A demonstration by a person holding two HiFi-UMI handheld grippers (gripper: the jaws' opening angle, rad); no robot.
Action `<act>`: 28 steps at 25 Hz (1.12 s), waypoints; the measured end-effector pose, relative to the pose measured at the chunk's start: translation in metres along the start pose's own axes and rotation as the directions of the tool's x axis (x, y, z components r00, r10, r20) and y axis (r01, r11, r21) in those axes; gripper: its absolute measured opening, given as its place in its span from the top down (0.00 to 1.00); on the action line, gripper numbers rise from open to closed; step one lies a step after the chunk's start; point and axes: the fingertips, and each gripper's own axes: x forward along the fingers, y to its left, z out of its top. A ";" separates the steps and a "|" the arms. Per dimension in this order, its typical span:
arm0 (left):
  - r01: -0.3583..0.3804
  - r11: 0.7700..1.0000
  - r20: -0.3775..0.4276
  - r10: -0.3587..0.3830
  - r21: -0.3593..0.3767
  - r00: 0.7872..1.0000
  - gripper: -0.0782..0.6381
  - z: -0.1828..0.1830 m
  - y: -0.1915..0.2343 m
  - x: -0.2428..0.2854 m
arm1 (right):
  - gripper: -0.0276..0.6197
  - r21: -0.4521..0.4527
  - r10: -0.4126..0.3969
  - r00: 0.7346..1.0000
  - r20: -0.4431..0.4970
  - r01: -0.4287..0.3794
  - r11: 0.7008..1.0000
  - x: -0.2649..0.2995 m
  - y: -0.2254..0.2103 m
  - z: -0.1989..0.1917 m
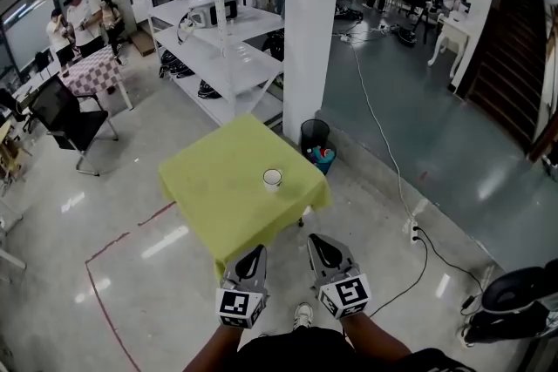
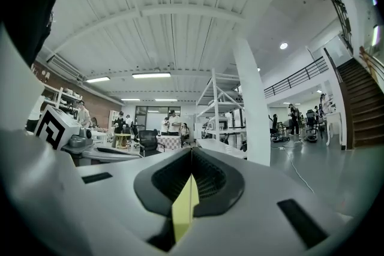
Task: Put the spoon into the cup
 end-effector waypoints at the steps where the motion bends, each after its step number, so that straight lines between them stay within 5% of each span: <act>1: -0.005 1.000 -0.002 0.005 0.000 1.000 0.88 -0.001 0.000 0.005 | 0.94 0.001 0.006 1.000 -0.003 -0.006 1.000 0.003 -0.003 0.000; 28: -0.153 0.987 -0.011 0.154 0.040 0.988 0.88 0.012 0.015 0.086 | 0.94 0.066 0.131 0.990 0.047 -0.134 0.989 0.059 -0.067 0.009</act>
